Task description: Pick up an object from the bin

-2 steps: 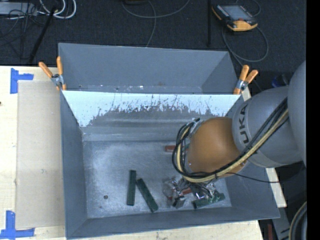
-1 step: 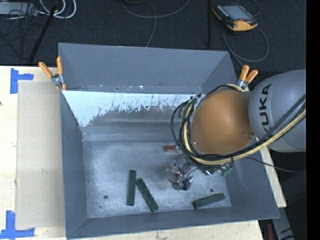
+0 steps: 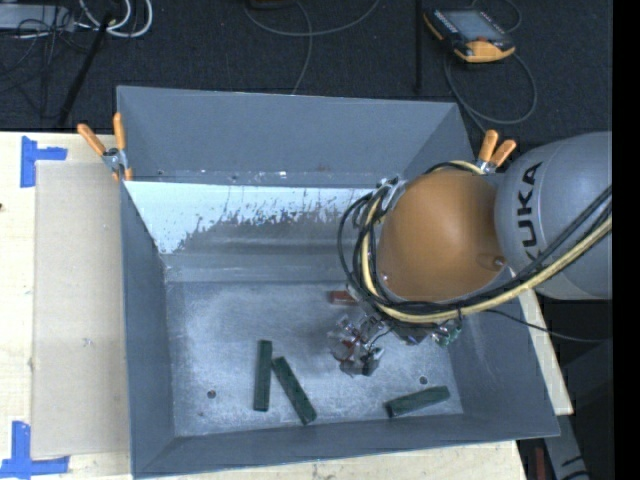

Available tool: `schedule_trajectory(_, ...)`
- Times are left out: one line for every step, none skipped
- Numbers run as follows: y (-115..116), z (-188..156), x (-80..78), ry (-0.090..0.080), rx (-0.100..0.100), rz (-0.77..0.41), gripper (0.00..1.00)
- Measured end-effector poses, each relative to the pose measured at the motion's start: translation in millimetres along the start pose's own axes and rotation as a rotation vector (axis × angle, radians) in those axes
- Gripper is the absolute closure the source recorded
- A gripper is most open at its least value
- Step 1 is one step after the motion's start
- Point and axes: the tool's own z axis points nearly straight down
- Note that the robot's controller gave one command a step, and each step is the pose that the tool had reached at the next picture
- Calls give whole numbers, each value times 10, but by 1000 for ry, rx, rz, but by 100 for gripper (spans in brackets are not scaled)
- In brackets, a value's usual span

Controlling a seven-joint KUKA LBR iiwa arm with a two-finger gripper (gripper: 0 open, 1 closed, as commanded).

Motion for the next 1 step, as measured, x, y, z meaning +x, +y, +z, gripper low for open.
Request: schedule_trajectory(-173, -920, -93, -6, 6, -21, 100)
